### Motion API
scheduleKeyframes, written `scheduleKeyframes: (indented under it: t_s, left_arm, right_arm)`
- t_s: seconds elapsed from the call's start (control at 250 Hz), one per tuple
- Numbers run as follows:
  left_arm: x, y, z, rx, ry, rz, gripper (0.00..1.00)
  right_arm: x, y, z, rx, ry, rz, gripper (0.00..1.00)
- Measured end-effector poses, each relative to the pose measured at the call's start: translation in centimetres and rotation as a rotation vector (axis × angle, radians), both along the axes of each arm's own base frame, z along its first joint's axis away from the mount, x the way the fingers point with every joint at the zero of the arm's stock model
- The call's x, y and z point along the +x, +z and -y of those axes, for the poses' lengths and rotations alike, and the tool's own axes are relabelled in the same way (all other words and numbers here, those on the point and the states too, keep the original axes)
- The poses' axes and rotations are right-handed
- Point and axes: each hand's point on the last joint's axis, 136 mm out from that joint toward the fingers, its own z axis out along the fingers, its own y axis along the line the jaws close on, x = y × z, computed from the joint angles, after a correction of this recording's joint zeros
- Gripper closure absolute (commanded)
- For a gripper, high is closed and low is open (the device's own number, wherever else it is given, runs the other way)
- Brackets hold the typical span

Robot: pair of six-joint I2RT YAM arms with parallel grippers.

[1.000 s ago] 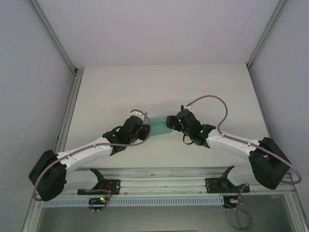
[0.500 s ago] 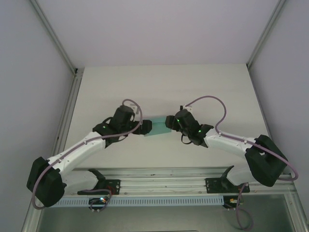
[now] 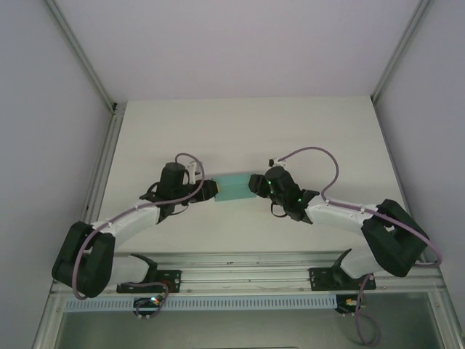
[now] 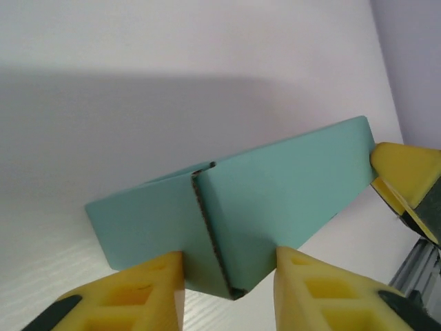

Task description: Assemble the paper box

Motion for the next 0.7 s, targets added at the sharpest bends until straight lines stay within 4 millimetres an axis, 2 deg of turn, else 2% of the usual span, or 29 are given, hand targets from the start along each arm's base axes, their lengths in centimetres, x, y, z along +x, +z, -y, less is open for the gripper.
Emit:
scheduleKeyframes:
  t_s: [0.108, 0.331, 0.403, 0.451, 0.531, 0.599, 0.647, 0.703]
  left_arm:
    - [0.3, 0.1, 0.1, -0.065, -0.008, 0.015, 0.77]
    - [0.9, 0.4, 0.4, -0.092, -0.016, 0.013, 0.78]
    - [0.8, 0.4, 0.4, -0.093, -0.018, 0.008, 0.78]
    - [0.8, 0.5, 0.4, -0.092, -0.016, 0.002, 0.76]
    - [0.8, 0.6, 0.4, -0.084, -0.016, -0.008, 0.62]
    - [0.8, 0.8, 0.3, -0.069, -0.011, -0.034, 0.57]
    - [1.0, 1.0, 0.2, -0.05, -0.003, -0.05, 0.44]
    - [1.4, 1.7, 0.2, -0.025, -0.004, -0.039, 0.31]
  right_arm:
    - [0.4, 0.1, -0.2, 0.041, 0.026, 0.016, 0.63]
    - [1.1, 0.6, -0.5, 0.077, 0.068, 0.037, 0.79]
    - [1.2, 0.7, -0.6, 0.08, 0.073, 0.038, 0.83]
    - [1.2, 0.8, -0.6, 0.082, 0.076, 0.037, 0.81]
    - [1.2, 0.9, -0.7, 0.08, 0.08, 0.024, 0.75]
    - [1.3, 1.1, -0.7, 0.063, 0.085, 0.005, 0.72]
    - [1.4, 1.2, -0.6, 0.044, 0.09, -0.01, 0.7]
    - [1.4, 1.6, -0.6, 0.019, 0.097, -0.033, 0.62]
